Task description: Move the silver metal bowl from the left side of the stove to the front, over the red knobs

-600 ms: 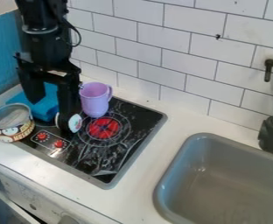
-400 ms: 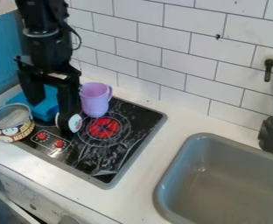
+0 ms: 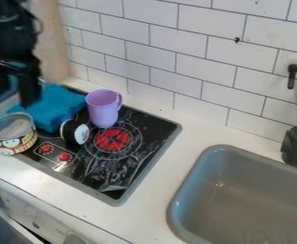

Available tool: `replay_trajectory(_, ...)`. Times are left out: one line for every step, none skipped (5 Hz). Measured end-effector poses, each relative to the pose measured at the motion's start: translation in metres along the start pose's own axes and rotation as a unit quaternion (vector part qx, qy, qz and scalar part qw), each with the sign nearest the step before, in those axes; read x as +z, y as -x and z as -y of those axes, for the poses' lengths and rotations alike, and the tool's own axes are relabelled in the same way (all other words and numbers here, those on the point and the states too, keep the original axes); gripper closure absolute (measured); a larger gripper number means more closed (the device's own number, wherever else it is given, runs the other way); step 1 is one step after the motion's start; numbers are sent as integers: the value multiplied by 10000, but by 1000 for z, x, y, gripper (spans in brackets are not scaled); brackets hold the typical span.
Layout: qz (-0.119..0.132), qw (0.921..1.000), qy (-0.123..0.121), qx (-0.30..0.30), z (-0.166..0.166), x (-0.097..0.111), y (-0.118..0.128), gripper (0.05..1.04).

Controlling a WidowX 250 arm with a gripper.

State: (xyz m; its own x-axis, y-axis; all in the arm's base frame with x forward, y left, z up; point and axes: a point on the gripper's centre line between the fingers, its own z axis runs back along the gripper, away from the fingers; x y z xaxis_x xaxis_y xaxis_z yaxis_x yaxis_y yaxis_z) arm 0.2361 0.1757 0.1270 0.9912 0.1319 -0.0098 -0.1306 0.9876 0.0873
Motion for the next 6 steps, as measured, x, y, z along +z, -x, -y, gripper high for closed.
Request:
replay_trajectory(-74,9997,-210,-67,-24,0,1,83)
replay_trajectory(-385,9978,-456,-287,-40,-11,-3,83)
replay_trajectory(-465,9979,-413,-176,-56,-17,-3,83)
replay_trajectory(-493,9987,81,-137,-64,-32,-4,83)
replay_trajectory(-503,9965,622,-232,-71,-37,-2,83)
replay_trajectory(-457,9934,999,-323,-75,-41,1,83)
